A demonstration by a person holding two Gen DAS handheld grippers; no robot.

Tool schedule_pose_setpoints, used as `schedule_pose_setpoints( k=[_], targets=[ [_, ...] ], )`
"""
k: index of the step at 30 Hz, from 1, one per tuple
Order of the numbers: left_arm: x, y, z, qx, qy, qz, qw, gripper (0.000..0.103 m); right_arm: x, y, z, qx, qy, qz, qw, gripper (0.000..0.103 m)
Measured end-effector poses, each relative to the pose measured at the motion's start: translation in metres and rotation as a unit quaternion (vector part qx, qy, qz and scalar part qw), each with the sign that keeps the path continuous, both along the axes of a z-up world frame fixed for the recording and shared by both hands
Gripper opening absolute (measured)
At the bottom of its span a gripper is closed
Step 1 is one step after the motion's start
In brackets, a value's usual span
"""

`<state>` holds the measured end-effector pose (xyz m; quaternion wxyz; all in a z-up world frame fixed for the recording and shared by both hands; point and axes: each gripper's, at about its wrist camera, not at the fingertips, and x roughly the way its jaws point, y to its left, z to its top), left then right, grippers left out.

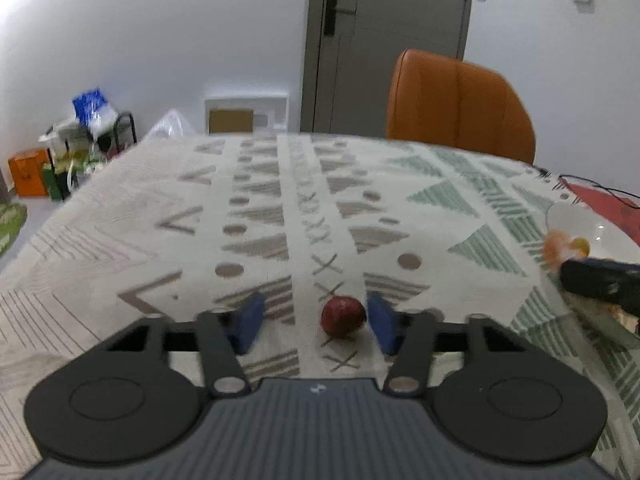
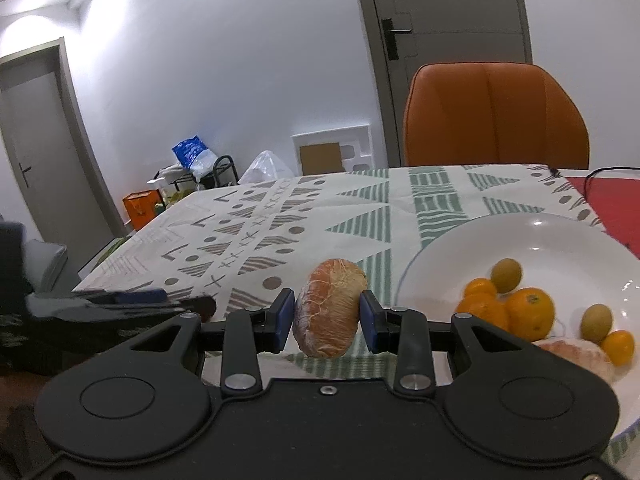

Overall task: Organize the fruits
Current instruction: 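Grasp the last red plum with the left gripper while the right gripper carries the pomelo segment toward the bowl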

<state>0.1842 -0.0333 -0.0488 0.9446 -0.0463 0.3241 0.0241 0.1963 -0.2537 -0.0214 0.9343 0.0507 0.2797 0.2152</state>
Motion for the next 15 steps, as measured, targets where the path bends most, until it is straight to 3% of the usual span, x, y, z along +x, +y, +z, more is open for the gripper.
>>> schedule_pose_setpoints(
  k=[1,2,5,15],
  targets=[
    [0.000,-0.001,-0.001,0.002,-0.001,0.002,1.0000,0.034,0.000,-0.002,0.000,0.001,0.000,-0.002,1.000,0.033],
    [0.000,-0.003,0.000,0.009,-0.003,0.000,1.0000,0.022,0.000,-0.005,0.000,0.002,0.000,-0.005,1.000,0.033],
    [0.000,-0.005,0.003,-0.004,-0.004,-0.012,0.9999,0.022,0.000,-0.013,0.000,0.006,0.001,-0.013,1.000,0.033],
    [-0.003,-0.032,0.022,0.002,-0.029,-0.041,0.9987,0.022,-0.001,-0.039,0.001,0.013,-0.004,-0.037,0.999,0.034]
  ],
)
